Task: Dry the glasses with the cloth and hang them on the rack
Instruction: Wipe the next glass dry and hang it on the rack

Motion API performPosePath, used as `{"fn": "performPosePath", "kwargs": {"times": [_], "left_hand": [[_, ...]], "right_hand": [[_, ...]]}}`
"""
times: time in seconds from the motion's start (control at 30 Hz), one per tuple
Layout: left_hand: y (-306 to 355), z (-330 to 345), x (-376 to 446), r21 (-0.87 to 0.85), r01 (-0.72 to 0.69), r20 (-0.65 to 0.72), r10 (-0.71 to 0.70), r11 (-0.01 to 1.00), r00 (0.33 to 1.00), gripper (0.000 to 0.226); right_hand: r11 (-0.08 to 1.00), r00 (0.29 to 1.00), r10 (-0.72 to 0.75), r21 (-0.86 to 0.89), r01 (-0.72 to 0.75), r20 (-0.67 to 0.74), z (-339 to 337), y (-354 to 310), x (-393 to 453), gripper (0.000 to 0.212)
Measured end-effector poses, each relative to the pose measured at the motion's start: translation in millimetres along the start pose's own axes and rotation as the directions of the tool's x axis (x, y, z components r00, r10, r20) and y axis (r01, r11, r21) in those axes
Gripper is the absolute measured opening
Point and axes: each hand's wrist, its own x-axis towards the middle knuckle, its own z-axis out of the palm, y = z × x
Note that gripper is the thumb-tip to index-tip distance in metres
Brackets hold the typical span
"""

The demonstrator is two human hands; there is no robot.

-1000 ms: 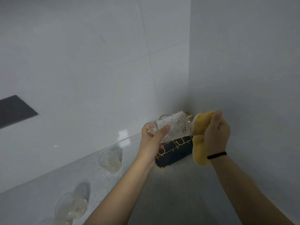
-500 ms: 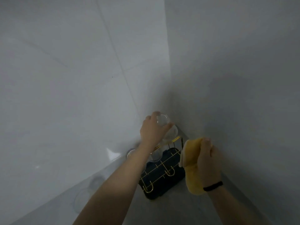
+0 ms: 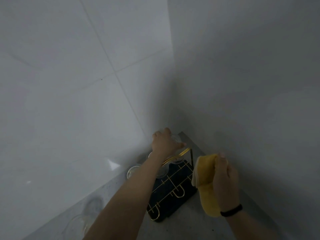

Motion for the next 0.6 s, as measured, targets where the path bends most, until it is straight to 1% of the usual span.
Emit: {"fn": "performPosePath", "kwargs": {"times": [0.1,0.17,0.23,0.27,0.33,0.43,0.5,0.6], "left_hand": [[-2,1,1,0.027,0.012,0.015,-0.013,1.000,1.000,0.091],[-2,1,0,0.015,0.030,0.040,-0.031,0.999,0.999,0.094],[-1,0,-1,-0.036,0.054,0.047,-0.052,0.998,0.998,0.089],[0,0,-1,-0.056,0.059,0.042,-0.057,0.997,0.997,0.083],[0,0,-2,-0.070,0.065,0.037,-0.063,0.995,0.997,0.074],[-1,0,-4,-0.049,0.061,0.041,-0.059,0.997,0.997,0.072],[0,1,-5,-0.015,0.055,0.034,-0.055,0.998,0.998,0.073],[0,-3,-7,-0.018,0.076,0.015,-0.075,0.997,0.997,0.071]], "right_hand": [[1.000,1.000,0.020,-0.002,-0.020,-0.006,1,4,1,0.057],[0.999,0.999,0.028,-0.042,-0.029,-0.027,-2,15,6,0.059],[0.990,0.999,0.007,-0.142,-0.014,-0.047,-7,24,9,0.058],[0.987,0.999,0.007,-0.162,-0.015,-0.054,-9,28,10,0.057],[0.992,0.998,0.031,-0.120,-0.036,-0.046,-8,26,8,0.056],[0.999,1.000,0.028,-0.046,-0.029,-0.008,-1,11,1,0.059],[0.997,0.999,0.039,-0.060,-0.038,0.011,1,4,-2,0.060],[0.995,0.999,0.038,-0.097,-0.039,-0.008,1,8,-4,0.058]]}}
